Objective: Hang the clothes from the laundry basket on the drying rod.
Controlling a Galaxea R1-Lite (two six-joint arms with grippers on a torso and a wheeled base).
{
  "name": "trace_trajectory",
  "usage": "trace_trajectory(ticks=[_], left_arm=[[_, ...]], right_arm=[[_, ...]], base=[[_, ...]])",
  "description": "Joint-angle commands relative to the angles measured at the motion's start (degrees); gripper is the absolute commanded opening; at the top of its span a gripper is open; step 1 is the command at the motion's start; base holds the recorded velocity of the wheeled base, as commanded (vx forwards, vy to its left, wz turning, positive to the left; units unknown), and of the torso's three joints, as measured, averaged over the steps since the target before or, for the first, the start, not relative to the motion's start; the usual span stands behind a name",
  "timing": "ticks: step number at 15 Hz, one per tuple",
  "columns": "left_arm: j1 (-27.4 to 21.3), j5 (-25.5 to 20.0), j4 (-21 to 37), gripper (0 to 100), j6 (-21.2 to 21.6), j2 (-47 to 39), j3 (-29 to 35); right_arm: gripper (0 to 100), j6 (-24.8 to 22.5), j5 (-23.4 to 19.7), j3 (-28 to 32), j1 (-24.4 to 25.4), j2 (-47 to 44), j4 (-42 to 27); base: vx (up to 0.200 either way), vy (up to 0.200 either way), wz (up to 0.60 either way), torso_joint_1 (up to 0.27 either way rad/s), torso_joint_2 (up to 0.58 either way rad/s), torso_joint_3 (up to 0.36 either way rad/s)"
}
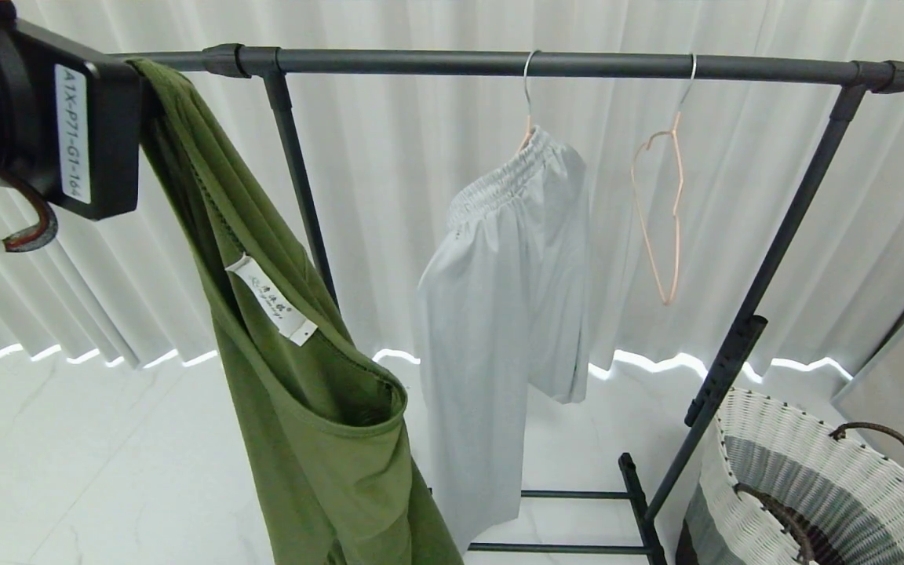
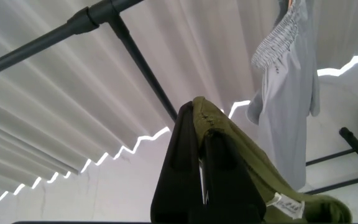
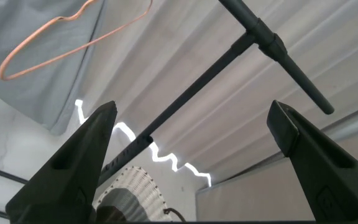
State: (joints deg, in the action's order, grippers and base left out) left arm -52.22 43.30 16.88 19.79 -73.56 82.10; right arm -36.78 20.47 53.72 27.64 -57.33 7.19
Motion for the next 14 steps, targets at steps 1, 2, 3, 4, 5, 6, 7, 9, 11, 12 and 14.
trace_trajectory(ticks=[1,2,3,4,5,6,7,9,11,12,14], left_arm=[[0.0,0.0,0.0,0,0.0,0.2,-0.2],[0.0,0.0,0.0,0,0.0,0.2,-0.2],[0.0,0.0,0.0,0,0.0,0.3,-0.2],[0.0,0.0,0.0,0,0.0,0.5,-0.4],[0.0,0.0,0.0,0,0.0,0.8,-0.7],[0.0,0.0,0.0,0,0.0,0.8,-1.2],[0.0,0.0,0.0,0,0.0,1.0,-1.4],[0.0,0.0,0.0,0,0.0,1.1,-1.7],[0.0,0.0,0.0,0,0.1,1.0,-1.6],[0.0,0.0,0.0,0,0.2,1.0,-1.6],[0.0,0.0,0.0,0,0.4,0.9,-1.9]], right_arm=[[100,0.0,0.1,0.0,0.0,-0.2,0.0],[100,0.0,0.2,0.1,0.0,-0.3,0.0],[100,0.0,0.3,0.1,0.0,-0.4,0.0],[100,0.0,0.4,0.2,-0.1,-0.4,0.0],[100,0.0,0.4,0.1,-0.5,-0.4,0.0],[100,0.2,0.3,0.2,-0.7,-0.4,0.0],[100,0.4,0.0,0.2,-0.7,-0.4,0.0],[100,1.7,-1.0,-0.2,-0.7,-0.4,-0.1],[100,3.3,-1.3,-0.6,-0.7,-1.0,0.0],[100,4.9,-1.3,-0.4,-0.6,-1.4,0.0],[100,7.9,-1.3,-0.9,-0.7,-1.4,0.0]], base=[[0.0,0.0,0.0,0.0,0.0,0.0],[0.0,0.0,0.0,0.0,0.0,0.0],[0.0,0.0,0.0,0.0,0.0,0.0],[0.0,0.0,0.0,0.0,0.0,0.0],[0.0,0.0,0.0,0.0,0.0,0.0],[0.0,0.0,0.0,0.0,0.0,0.0],[0.0,0.0,0.0,0.0,0.0,0.0],[0.0,0.0,0.0,0.0,0.0,0.0],[0.0,0.0,0.0,0.0,0.0,0.0],[0.0,0.0,0.0,0.071,-0.19,-0.115],[0.0,0.0,0.0,0.159,-0.38,-0.222]])
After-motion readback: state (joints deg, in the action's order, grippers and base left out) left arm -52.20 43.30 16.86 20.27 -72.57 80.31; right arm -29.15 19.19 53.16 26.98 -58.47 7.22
